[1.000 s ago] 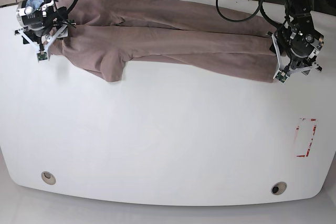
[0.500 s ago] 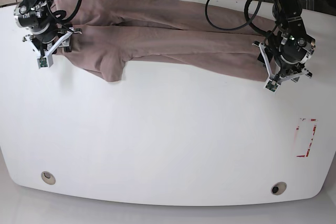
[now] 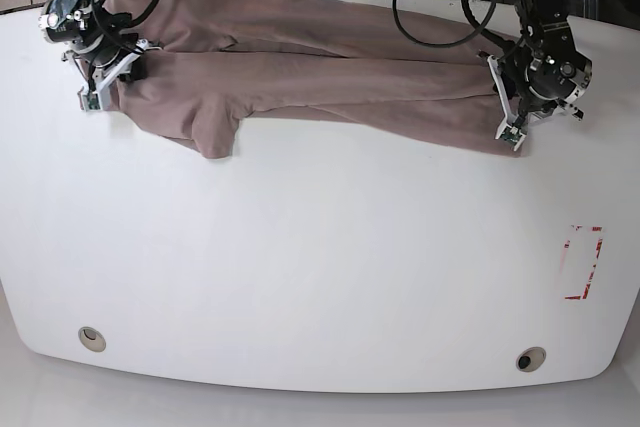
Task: Layout the t-shirt on the table in an organized manner, then fold the t-shirt properly
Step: 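Release the hem and lower both grippers onto the folded edge, then pinch the folded shirt with the right gripper and smooth it flat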
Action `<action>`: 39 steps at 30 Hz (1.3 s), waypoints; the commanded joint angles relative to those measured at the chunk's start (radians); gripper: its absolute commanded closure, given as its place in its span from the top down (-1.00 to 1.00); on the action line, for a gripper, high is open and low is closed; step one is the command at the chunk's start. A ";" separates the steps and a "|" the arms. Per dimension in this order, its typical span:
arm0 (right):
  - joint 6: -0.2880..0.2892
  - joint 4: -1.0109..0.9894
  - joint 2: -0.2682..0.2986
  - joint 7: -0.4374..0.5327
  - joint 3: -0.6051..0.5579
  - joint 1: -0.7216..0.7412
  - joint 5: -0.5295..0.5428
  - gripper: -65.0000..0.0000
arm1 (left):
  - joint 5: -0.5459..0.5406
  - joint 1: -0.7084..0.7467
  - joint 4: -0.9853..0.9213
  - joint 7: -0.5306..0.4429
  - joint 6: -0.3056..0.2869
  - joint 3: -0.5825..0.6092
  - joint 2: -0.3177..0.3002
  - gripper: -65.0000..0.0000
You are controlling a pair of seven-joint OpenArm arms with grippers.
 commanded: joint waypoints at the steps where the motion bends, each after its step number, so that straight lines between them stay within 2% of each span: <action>1: -0.005 -0.061 0.030 0.003 -0.025 0.004 -0.024 -0.82 | 0.004 -0.015 0.013 -0.005 0.002 -0.004 -0.011 -0.59; 5: -0.005 -0.141 0.064 0.067 -0.053 0.039 -0.024 -0.82 | 0.006 -0.044 0.012 -0.005 0.002 -0.002 -0.011 -0.59; 16: -0.005 -0.274 0.136 0.081 -0.059 0.171 -0.025 -0.82 | 0.006 -0.207 -0.212 -0.005 0.002 -0.002 -0.011 -0.59; 23: -0.005 -0.281 0.142 0.077 -0.060 0.227 -0.025 -0.82 | 0.006 -0.291 -0.311 -0.007 0.002 -0.001 -0.011 -0.58; 28: -0.005 -0.276 0.142 0.075 -0.060 0.247 -0.025 -0.80 | 0.004 -0.339 -0.355 -0.010 0.002 -0.001 -0.011 -0.39; 32: -0.005 -0.224 0.138 0.075 -0.060 0.254 -0.024 -0.59 | 0.004 -0.350 -0.355 -0.028 0.002 0.002 -0.011 -0.31; 35: -0.005 -0.158 0.132 0.072 -0.060 0.254 -0.022 -0.30 | 0.004 -0.360 -0.331 -0.027 0.002 0.002 -0.011 -0.31; 39: -0.005 -0.081 0.130 0.020 -0.079 0.265 -0.013 0.10 | 0.002 -0.360 -0.272 -0.022 0.002 0.002 -0.011 -0.31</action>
